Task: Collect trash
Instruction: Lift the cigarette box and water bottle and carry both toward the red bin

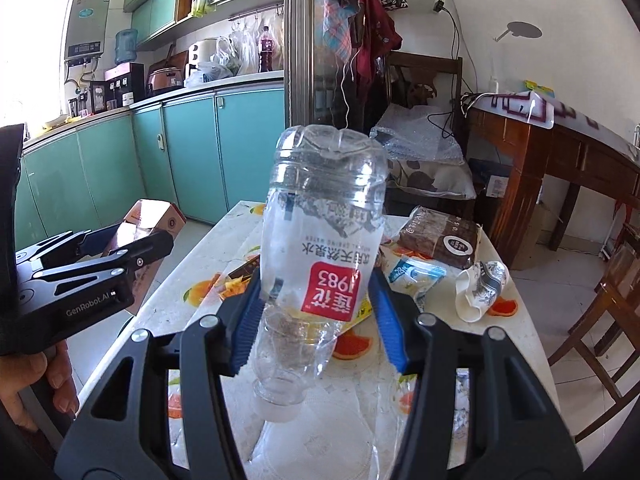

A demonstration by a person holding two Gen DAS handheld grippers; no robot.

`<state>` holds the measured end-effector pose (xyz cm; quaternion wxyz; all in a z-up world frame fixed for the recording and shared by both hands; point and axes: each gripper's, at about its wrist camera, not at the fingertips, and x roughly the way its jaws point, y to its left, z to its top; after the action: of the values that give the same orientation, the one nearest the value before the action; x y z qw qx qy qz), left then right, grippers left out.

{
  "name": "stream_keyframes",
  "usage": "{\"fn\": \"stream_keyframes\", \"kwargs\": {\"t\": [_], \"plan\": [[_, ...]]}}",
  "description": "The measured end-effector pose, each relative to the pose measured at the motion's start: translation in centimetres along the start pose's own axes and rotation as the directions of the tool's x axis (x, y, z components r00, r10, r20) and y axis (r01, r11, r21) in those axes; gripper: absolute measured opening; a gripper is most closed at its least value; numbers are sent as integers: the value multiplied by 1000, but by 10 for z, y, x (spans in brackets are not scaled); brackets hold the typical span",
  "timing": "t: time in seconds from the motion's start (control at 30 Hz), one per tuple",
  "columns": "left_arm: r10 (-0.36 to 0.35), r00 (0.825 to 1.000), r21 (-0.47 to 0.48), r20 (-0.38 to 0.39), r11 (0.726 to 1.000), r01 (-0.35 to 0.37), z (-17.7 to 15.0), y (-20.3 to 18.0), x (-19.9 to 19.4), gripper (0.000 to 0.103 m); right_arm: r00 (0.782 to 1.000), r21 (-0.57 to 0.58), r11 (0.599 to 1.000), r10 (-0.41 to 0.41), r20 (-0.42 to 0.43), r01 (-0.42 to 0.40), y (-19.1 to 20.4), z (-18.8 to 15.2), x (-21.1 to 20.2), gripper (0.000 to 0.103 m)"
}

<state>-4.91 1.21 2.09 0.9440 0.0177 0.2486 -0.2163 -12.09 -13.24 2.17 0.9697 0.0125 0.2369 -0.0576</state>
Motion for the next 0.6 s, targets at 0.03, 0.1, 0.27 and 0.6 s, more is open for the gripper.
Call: {"fn": "stream_keyframes", "kwargs": {"t": [0.03,0.1,0.27,0.6], "plan": [[3,1000,6,6,1000,-3,3,2,1,52,1000,-1,1000,1,5,-1,2,2,1,51],[11,1000,16,20,1000,-11,11,7,3,52,1000,-6,1000,5,17,-5,7,8,3,51],[23,998,15,56,1000,-24,25,23,6,52,999,-29,1000,11,46,-10,21,22,6,51],[154,988,-39,17,987,-153,4,76,22,52,998,-88,994,58,1,-58,62,22,38,51]]}}
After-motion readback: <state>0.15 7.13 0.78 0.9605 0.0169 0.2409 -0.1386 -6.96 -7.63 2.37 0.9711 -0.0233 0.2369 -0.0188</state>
